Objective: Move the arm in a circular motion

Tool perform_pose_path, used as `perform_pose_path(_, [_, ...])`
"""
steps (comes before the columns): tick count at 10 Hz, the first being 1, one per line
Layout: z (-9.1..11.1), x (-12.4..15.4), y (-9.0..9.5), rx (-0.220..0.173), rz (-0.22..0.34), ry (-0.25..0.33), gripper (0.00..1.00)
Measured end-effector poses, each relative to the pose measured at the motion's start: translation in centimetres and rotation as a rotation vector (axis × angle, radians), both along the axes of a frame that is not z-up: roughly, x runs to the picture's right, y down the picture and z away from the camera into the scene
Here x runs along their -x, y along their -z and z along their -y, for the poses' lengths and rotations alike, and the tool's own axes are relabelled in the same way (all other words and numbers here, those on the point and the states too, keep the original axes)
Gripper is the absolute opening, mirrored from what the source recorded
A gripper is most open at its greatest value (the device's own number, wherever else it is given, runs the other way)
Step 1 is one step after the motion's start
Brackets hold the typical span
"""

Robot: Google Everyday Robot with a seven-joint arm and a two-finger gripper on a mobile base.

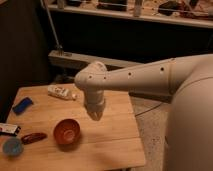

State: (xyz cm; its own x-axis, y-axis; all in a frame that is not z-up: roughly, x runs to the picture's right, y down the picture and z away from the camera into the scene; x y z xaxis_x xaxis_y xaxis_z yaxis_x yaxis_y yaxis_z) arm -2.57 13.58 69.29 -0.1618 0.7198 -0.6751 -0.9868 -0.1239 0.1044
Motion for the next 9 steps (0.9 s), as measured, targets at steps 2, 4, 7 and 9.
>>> perform_pose_path(2, [0.1, -3.2, -0.1, -0.013, -0.05, -0.075, 0.09])
perform_pose_path(4, [1.2, -7.7, -1.1, -0.051, -0.1, -0.184, 0.09])
perform_pose_path(7, [4.7, -16.5, -3.9, -0.105, -0.167, -0.284, 0.09])
perform_pose_path(9, [9.2, -20.5, -6.3, -0.119, -0.202, -0.261, 0.09])
